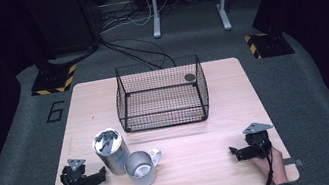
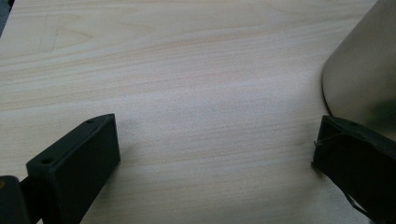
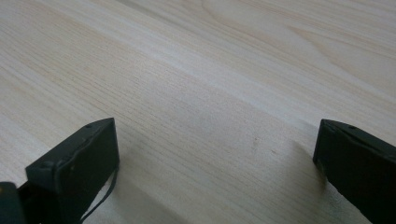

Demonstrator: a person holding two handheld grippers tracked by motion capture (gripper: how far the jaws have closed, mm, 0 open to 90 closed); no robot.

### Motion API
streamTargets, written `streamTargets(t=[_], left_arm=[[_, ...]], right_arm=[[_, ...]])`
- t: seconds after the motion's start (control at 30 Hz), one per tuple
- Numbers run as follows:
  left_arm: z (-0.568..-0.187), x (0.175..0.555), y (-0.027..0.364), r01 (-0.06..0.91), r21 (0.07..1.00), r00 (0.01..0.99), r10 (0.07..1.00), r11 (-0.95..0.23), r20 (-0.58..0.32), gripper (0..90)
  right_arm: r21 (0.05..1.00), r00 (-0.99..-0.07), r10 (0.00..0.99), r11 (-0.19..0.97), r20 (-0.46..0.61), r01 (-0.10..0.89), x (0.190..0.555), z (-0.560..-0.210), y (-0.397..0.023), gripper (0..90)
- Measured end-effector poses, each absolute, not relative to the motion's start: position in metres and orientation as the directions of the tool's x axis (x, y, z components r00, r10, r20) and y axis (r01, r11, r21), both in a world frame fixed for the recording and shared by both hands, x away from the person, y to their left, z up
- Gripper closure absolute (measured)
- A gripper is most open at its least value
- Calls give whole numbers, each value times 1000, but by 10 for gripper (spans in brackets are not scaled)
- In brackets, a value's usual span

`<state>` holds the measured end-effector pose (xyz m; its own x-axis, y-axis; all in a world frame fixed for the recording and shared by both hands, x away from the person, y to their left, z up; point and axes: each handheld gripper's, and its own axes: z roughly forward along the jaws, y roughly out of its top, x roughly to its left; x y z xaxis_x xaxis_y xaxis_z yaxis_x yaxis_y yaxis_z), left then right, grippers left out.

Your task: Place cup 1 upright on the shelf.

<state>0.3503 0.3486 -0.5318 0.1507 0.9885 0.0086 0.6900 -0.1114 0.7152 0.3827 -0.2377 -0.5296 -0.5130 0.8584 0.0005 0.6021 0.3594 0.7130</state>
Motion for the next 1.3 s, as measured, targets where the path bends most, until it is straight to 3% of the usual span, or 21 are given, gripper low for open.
streamTargets(t=[0.43, 0.7, 0.8, 1.0, 1.3], left_arm=[[-532, 351, 348, 693, 713, 145, 989, -106, 6, 2], [-532, 347, 355, 681, 720, 192, 981, -138, 7, 0], [-531, 346, 357, 676, 730, 185, 982, -98, -40, 1], [-520, 341, 360, 644, 761, 212, 974, -79, -78, 1], [-494, 329, 353, 602, 790, 274, 960, -116, -67, 1]], right_arm=[[715, -516, 857, 359, 2, 600, 383, -530, -238, 0], [714, -527, 850, 368, 1, 596, 384, -529, -238, 0], [715, -525, 851, 367, 0, 595, 384, -530, -238, 0], [719, -524, 852, 364, 0, 592, 384, -530, -238, 0], [719, -524, 852, 364, -1, 592, 384, -530, -238, 1]])
